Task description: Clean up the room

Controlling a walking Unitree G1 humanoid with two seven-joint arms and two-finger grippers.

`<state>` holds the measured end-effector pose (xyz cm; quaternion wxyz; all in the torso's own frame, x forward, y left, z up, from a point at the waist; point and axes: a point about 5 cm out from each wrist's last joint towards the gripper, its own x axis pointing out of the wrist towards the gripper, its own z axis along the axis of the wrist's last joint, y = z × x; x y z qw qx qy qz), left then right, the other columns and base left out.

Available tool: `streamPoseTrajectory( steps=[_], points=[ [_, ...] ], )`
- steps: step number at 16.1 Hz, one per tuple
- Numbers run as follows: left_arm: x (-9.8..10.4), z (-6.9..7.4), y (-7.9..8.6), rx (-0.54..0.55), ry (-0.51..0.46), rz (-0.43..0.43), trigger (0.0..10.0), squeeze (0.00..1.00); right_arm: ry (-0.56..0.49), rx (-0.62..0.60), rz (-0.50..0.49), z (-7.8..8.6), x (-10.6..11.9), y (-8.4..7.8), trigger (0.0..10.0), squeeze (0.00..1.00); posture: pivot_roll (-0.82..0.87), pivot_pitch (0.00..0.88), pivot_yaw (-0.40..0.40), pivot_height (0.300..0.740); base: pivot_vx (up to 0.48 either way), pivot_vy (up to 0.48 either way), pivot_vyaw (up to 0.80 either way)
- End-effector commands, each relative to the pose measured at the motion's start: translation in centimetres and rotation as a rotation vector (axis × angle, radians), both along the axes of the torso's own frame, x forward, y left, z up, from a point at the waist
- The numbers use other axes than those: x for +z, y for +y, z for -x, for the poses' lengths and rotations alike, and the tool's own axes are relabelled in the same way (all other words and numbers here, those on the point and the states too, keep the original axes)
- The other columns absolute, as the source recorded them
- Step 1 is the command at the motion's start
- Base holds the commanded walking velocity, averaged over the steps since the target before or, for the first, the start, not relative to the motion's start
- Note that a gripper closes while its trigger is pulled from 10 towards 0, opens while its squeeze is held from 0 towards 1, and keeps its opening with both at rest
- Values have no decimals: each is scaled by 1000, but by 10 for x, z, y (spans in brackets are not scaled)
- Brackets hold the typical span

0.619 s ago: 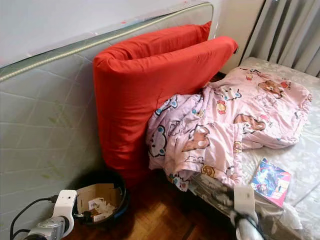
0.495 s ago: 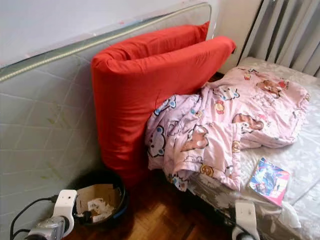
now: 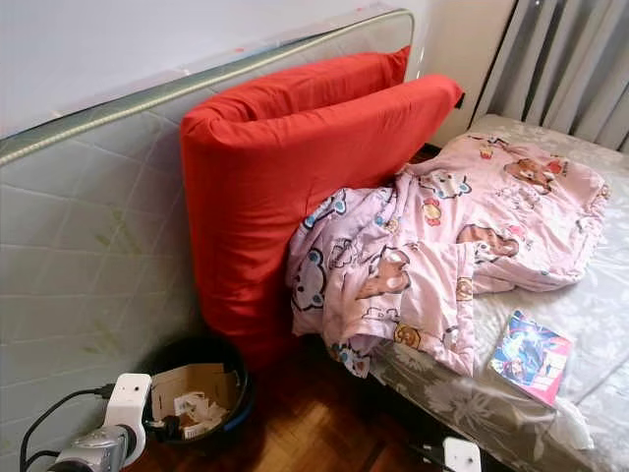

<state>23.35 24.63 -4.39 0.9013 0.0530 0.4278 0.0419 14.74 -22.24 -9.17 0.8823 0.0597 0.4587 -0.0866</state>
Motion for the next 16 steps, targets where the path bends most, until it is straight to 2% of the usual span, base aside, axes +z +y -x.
streamPoseTrajectory(
  steps=[1, 9, 11, 14, 16],
  points=[
    [-1, 2, 1, -3, 13, -7, 10000, 0, -5, 40, -15, -5, 1, 4, 10000, 0, -46, 0, -16, 740, 0, 0, 0],
    [0, 1, 3, -3, 10, -14, 10000, 0, -9, 31, -30, 2, -1, 4, 10000, 0, -43, 0, -14, 740, 0, 0, 0],
    [8, -7, 5, 77, -147, -9, 10000, 0, -10, 39, -28, 2, -1, 4, 10000, 0, -41, 0, -16, 740, 0, 0, 0],
    [17, -13, 6, 133, -279, 10, 10000, 0, -19, 47, -26, 0, 0, 3, 10000, 0, -32, 0, -14, 740, 0, 0, 0],
    [18, -14, 5, 154, -313, 52, 10000, 0, -23, 48, -28, -2, 1, 4, 10000, 0, -20, 0, -13, 740, 0, 0, 0]
  ],
)
